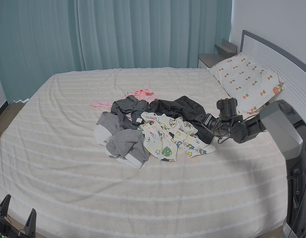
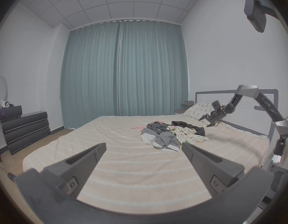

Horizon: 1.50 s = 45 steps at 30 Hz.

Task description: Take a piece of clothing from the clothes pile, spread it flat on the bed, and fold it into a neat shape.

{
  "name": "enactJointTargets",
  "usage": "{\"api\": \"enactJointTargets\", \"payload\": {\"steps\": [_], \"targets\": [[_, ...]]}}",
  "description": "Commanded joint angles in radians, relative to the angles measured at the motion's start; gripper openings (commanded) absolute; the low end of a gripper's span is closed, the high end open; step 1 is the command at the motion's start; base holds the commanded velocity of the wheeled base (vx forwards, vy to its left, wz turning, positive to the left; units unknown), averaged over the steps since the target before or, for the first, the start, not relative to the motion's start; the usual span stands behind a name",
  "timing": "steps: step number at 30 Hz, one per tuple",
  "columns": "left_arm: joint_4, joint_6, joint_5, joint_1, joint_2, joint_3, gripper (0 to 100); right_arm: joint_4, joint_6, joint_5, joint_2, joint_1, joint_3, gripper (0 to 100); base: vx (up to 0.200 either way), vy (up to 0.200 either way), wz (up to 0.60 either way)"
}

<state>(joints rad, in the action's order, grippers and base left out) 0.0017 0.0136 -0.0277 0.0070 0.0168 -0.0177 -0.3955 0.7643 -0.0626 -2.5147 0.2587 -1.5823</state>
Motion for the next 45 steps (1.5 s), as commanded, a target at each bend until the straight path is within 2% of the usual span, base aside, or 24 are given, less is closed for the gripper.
{"api": "enactJointTargets", "payload": {"steps": [1,5,8,10,18,25,26,32,33,34,36,45], "targets": [[0.000,0.000,0.000,0.001,-0.006,0.018,100,0.014,-0.011,-0.022,-0.187,-0.016,-0.067,100,0.000,0.000,0.00],[0.000,0.000,0.000,-0.001,-0.006,0.018,100,0.018,-0.051,-0.036,-0.204,-0.013,-0.091,100,0.000,0.000,0.00],[0.000,-0.001,0.000,0.001,-0.006,0.016,100,0.020,-0.085,-0.123,-0.245,-0.007,-0.168,100,0.000,0.000,0.00],[0.000,0.000,0.000,0.001,-0.006,0.016,100,0.017,-0.102,-0.149,-0.259,0.001,-0.192,100,0.000,0.000,0.00],[0.000,0.000,0.000,-0.001,-0.006,0.018,100,0.020,-0.134,-0.157,-0.262,0.063,-0.185,100,0.000,0.000,0.00],[0.000,-0.001,0.000,0.001,-0.006,0.018,100,0.018,-0.184,-0.168,-0.280,0.080,-0.180,100,0.000,0.000,0.00],[0.000,0.000,0.000,0.001,-0.006,0.018,100,0.015,-0.220,-0.181,-0.297,0.083,-0.183,100,0.000,0.000,0.00],[0.000,0.000,0.000,-0.001,-0.006,0.018,100,0.009,-0.273,-0.184,-0.302,0.089,-0.186,100,0.000,0.000,0.00],[0.000,0.000,0.000,0.001,-0.006,0.018,100,0.015,-0.303,-0.184,-0.302,0.091,-0.186,100,0.000,0.000,0.00],[0.000,0.000,0.000,0.001,-0.006,0.018,100,0.015,-0.303,-0.184,-0.302,0.091,-0.186,0,0.000,0.000,0.00],[0.000,0.000,0.000,0.001,-0.006,0.018,100,0.006,-0.330,-0.183,-0.302,0.097,-0.186,0,0.000,0.000,0.00],[0.000,0.000,0.000,-0.001,-0.006,0.018,100,0.006,-0.324,-0.186,-0.276,0.111,-0.171,0,0.000,0.000,0.00]]}}
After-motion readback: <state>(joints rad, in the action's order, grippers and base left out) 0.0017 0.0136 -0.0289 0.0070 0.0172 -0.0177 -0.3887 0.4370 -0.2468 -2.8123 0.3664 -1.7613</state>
